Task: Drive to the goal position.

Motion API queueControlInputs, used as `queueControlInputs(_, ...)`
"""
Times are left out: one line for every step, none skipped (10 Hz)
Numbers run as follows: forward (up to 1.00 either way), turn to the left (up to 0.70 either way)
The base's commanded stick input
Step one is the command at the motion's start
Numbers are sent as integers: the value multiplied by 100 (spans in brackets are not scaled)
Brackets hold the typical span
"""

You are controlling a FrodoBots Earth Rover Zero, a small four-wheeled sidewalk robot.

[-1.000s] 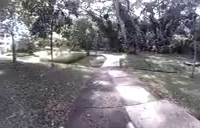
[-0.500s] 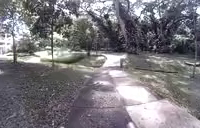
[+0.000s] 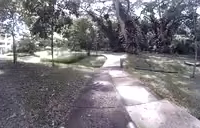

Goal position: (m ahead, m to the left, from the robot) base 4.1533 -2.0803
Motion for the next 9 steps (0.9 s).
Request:
queueControlInputs(0,-100)
queueControlInputs(0,-100)
queueControlInputs(0,-100)
queueControlInputs(0,-100)
queueControlInputs(0,-100)
queueControlInputs(0,-100)
queueControlInputs(0,-100)
queueControlInputs(0,-100)
queueControlInputs(0,-89)
